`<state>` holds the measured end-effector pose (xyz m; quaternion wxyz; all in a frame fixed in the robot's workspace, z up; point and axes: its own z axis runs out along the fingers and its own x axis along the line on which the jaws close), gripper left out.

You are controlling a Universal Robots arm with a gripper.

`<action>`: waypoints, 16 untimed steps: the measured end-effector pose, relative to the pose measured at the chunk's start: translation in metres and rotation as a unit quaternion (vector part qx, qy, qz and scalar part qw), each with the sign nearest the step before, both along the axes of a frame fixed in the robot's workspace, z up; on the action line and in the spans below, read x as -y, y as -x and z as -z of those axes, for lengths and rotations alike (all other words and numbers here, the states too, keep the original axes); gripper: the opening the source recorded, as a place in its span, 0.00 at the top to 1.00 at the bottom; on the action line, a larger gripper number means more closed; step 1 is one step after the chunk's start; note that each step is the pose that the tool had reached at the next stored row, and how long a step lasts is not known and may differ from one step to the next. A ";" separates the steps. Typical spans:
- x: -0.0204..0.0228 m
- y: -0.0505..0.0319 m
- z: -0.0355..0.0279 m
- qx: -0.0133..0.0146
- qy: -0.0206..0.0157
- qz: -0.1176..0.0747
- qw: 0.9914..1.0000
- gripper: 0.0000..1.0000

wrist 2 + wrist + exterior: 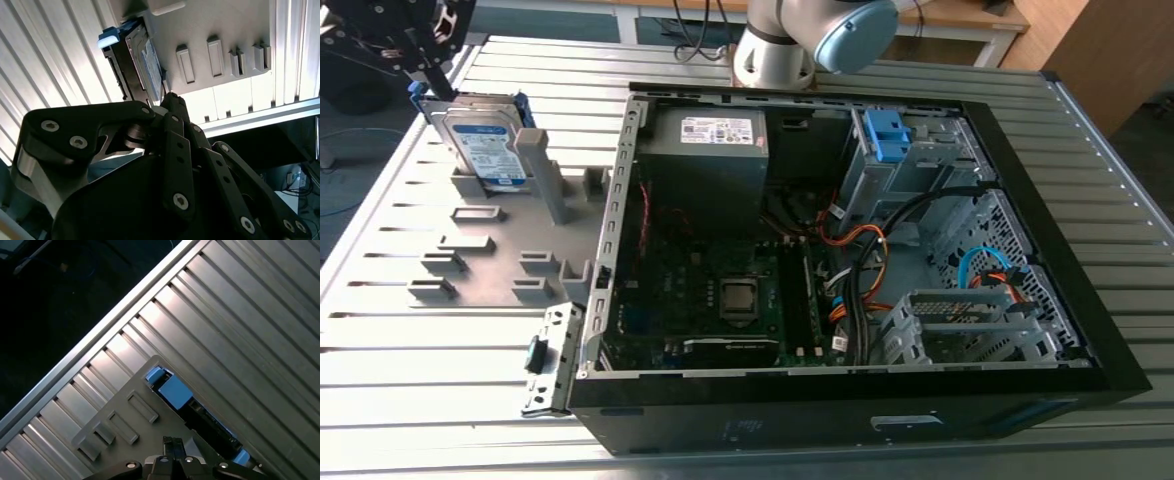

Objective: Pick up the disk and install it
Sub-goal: 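Pick up the disk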

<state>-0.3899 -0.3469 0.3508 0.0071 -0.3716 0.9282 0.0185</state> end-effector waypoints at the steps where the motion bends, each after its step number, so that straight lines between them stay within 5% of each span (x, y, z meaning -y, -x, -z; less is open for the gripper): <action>1: 0.0000 0.0000 0.0000 0.000 0.000 -0.002 1.000 0.89; 16: 0.0000 0.0000 0.0000 0.000 0.000 -0.034 0.999 0.89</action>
